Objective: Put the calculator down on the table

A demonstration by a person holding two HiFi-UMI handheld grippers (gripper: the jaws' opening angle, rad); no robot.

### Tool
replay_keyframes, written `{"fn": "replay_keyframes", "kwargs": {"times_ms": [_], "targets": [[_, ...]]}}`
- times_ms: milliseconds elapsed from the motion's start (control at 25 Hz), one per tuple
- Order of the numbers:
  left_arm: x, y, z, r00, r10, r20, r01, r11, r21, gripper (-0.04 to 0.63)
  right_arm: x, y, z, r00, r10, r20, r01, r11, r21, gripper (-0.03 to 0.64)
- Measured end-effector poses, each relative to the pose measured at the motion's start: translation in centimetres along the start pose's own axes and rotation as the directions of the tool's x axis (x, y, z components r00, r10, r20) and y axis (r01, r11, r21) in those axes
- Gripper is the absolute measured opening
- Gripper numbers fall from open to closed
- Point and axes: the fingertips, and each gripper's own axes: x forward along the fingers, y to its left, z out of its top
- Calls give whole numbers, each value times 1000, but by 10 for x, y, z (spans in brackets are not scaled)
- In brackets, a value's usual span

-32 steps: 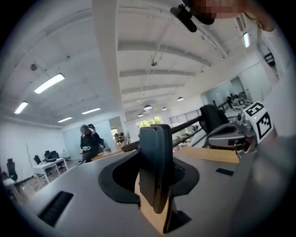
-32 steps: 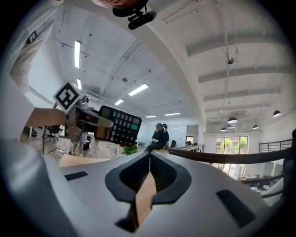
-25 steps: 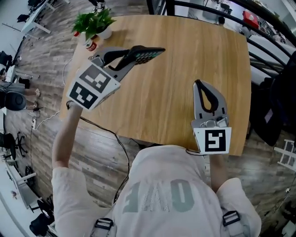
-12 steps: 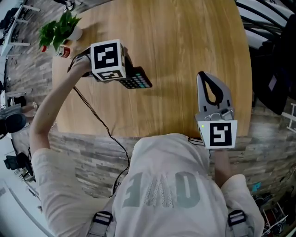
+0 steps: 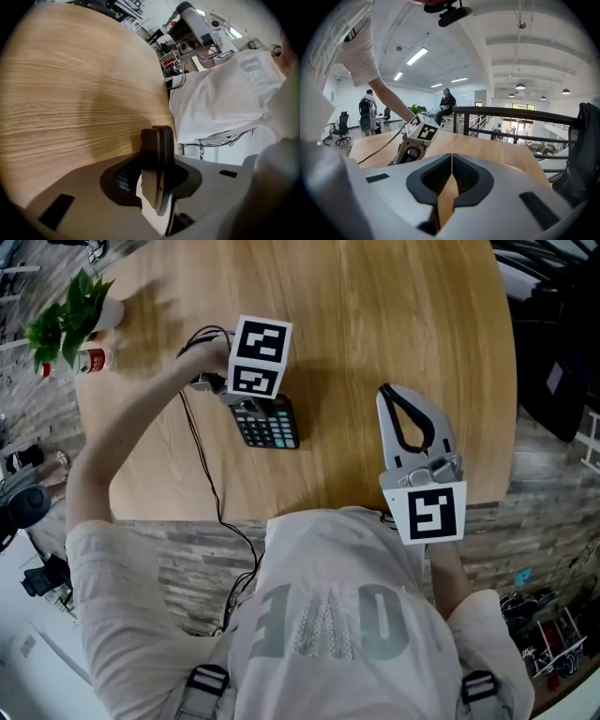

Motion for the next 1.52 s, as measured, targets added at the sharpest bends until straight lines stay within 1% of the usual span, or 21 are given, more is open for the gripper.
{"fn": "replay_keyframes", "kwargs": {"times_ms": [120, 240, 360, 440, 800, 880, 1000, 1080, 1160, 1200, 1240, 1280, 1320, 1440, 1480, 1520], "targets": [[3, 6, 4, 999, -50, 13, 50, 999, -9, 122, 9, 1, -9, 1000, 15, -27, -15, 1000, 16, 21], [6, 9, 7, 996, -79, 35, 80, 997, -15, 123, 15, 2, -16, 999, 25, -45, -24, 999, 29, 21], [9, 12, 8, 994, -90, 59, 91, 996, -19, 123, 23, 5, -21, 997, 36, -62, -34, 999, 30, 21], [8, 15, 7, 994, -82, 74, 84, 996, -27, 123, 28, 6, -22, 997, 41, -61, -39, 999, 29, 21], [8, 35, 1, 997, 30, 73, -27, 999, -41, 127, 27, 11, -24, 997, 48, -65, -48, 999, 11, 21], [7, 36, 1, 996, 54, 66, -51, 997, -54, 127, 26, 11, -23, 997, 47, -59, -46, 999, 9, 21], [5, 41, 0, 991, 129, 38, -125, 989, -85, 150, 25, 12, -20, 998, 45, -48, -45, 999, 1, 21], [1, 46, -3, 978, 207, 8, -205, 974, -100, 178, 23, 13, -17, 998, 47, -40, -47, 999, -11, 21], [-5, 51, -9, 955, 294, -28, -295, 949, -111, 226, 19, 16, -13, 998, 49, -32, -50, 998, -26, 21], [-10, 53, -12, 940, 339, -38, -342, 932, -118, 231, 16, 17, -11, 998, 49, -25, -50, 998, -34, 21], [-18, 55, -14, 920, 390, -41, -391, 911, -127, 232, 13, 18, -9, 999, 48, -16, -49, 998, -43, 21], [-29, 56, -16, 894, 447, -39, -448, 884, -134, 232, 10, 19, -7, 999, 46, -7, -46, 997, -54, 21], [-40, 56, -18, 860, 508, -37, -508, 849, -142, 232, 7, 19, -4, 999, 41, 0, -41, 997, -65, 21], [-72, 41, -25, 746, 665, -31, -658, 731, -182, 231, -1, 20, 6, 1000, 12, 23, -10, 996, -86, 21], [-84, 34, -24, 700, 714, -18, -703, 685, -193, 230, -5, 20, 10, 999, 2, 36, 1, 996, -87, 21], [-96, 26, -21, 647, 763, -3, -747, 632, -207, 230, -9, 20, 16, 999, -4, 54, 9, 996, -91, 21]]}}
